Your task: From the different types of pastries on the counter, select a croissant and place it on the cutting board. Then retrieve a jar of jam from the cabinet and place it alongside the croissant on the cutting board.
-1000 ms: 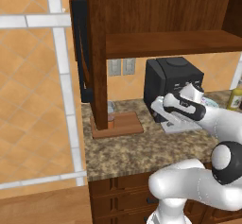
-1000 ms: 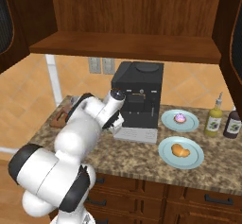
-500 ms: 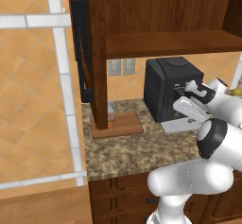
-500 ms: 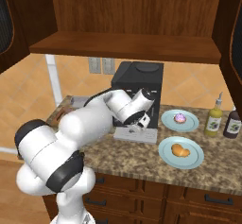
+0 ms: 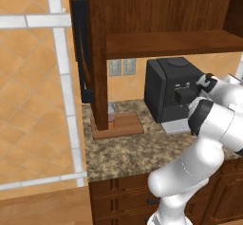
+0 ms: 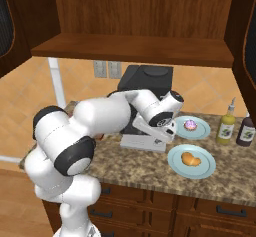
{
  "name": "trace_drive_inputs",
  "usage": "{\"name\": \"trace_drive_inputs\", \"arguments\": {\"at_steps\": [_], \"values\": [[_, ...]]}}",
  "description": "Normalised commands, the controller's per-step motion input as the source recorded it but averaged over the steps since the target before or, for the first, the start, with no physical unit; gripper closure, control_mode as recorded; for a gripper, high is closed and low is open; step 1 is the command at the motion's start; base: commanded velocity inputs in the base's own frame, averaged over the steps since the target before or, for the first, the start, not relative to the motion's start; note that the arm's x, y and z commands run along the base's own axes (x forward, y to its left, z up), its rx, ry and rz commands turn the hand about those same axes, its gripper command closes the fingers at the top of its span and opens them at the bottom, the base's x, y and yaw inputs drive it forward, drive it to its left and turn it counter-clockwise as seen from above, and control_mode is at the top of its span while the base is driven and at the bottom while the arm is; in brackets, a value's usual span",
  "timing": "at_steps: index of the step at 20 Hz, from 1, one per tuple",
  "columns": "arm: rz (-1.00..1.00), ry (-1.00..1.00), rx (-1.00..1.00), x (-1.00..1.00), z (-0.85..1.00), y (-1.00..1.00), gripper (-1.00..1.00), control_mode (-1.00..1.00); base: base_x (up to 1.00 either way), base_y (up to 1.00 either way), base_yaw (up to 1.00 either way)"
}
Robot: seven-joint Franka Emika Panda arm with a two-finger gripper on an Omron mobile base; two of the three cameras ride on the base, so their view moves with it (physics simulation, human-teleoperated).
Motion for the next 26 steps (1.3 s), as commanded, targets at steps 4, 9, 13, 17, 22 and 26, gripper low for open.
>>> {"name": "trace_drive_inputs", "arguments": {"at_steps": [4, 9, 13, 17, 22, 26], "values": [[0.03, 0.0, -0.23, -0.8, -0.76, -0.71, -1.0, -1.0, 0.0, 0.0, 0.0], [0.01, -0.05, -0.02, -0.18, -0.08, -0.33, -1.0, -1.0, 0.0, 0.0, 0.0], [0.21, -0.09, 0.0, 0.37, 0.24, -1.0, -1.0, -1.0, 0.0, 0.0, 0.0], [0.2, -0.08, 0.0, 0.17, 0.14, -0.39, -1.0, -1.0, 0.0, 0.0, 0.0], [0.27, -0.02, 0.01, 0.31, 0.0, -0.65, -1.0, -1.0, 0.0, 0.0, 0.0], [0.02, -0.02, 0.0, 0.02, -0.03, -0.07, -1.0, -1.0, 0.0, 0.0, 0.0]]}}
